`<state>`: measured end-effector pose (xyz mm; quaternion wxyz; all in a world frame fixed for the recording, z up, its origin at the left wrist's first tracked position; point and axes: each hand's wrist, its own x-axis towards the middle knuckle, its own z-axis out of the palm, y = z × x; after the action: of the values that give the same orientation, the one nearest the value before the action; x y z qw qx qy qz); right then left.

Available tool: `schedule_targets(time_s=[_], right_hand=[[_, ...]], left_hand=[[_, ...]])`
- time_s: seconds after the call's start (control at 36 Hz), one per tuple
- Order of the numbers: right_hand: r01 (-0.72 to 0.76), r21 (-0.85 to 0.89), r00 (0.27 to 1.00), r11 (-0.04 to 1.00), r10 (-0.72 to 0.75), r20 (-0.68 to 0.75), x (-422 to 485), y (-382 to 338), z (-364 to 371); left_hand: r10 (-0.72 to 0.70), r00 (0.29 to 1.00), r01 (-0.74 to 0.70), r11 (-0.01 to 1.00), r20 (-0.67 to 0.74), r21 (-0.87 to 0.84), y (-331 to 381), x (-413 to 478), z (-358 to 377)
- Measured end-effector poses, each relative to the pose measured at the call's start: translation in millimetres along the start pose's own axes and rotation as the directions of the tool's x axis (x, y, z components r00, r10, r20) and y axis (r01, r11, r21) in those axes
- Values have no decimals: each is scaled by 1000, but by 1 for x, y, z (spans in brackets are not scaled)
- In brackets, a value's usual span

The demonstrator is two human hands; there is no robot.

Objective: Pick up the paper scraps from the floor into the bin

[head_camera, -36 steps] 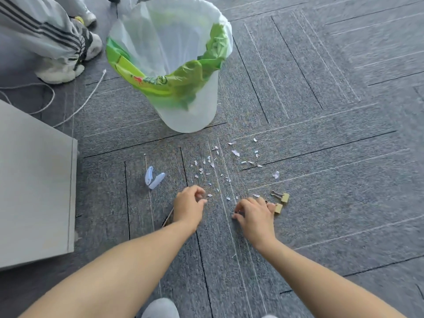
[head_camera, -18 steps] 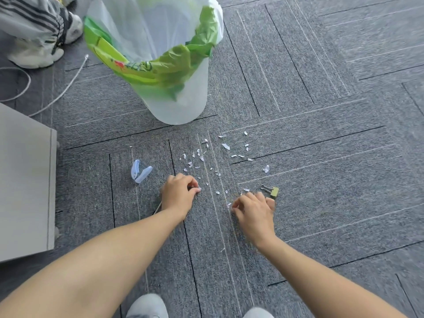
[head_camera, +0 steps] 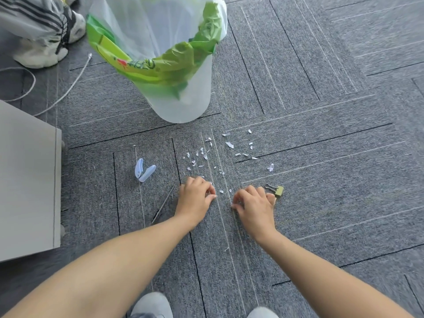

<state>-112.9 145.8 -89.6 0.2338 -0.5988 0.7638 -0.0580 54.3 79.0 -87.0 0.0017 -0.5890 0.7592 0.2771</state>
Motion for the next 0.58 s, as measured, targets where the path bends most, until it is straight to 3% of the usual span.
schedule_targets(time_s=[0.19,0.36,0.58], right_hand=[[17,-31,1000,999,-17,3,-2,0,-2],[-143,24,986,989,145,-88,-5,11,-7],[-223,56,964,973,229,-134,6,26,-16]], left_hand=[[36,999,-36,999,-4,9,9,5,2],[7,1000,-7,1000,-19,-4,15,7,2],[-3,1000,3,999,-5,40,21,9,1]])
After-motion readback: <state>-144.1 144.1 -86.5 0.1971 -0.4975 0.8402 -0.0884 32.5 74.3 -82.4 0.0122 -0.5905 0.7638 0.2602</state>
